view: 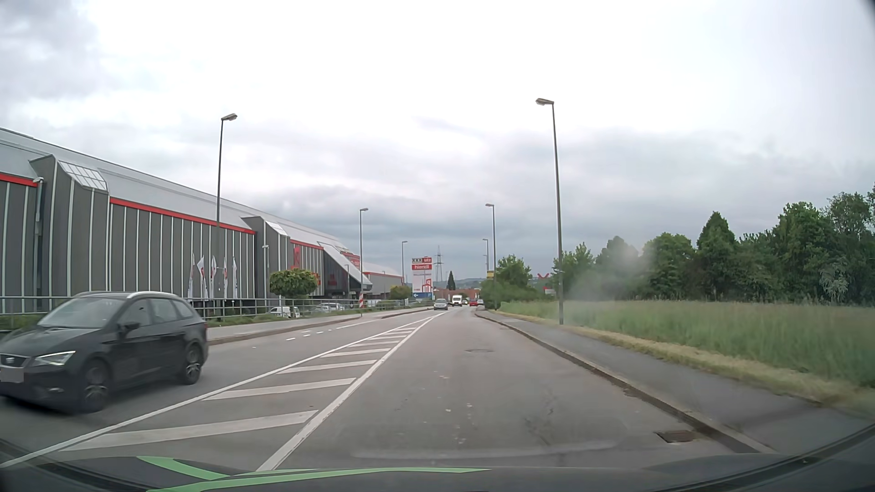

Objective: Follow the waypoints while adhering to traffic rules and regulations

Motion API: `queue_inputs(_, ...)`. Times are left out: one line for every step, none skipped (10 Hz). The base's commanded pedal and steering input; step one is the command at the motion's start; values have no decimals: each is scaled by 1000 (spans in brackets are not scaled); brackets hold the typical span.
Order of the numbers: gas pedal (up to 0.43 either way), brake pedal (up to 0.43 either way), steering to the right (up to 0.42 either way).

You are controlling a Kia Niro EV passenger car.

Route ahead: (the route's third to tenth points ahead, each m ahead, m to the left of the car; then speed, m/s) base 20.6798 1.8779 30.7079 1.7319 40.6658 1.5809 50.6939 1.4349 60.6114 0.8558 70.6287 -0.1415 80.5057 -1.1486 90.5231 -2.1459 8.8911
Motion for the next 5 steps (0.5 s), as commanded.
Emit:
queue_inputs(228, 0, 15)
queue_inputs(228, 0, 10)
queue_inputs(228, 0, 9)
queue_inputs(220, 0, 9)
queue_inputs(220, 0, 6)
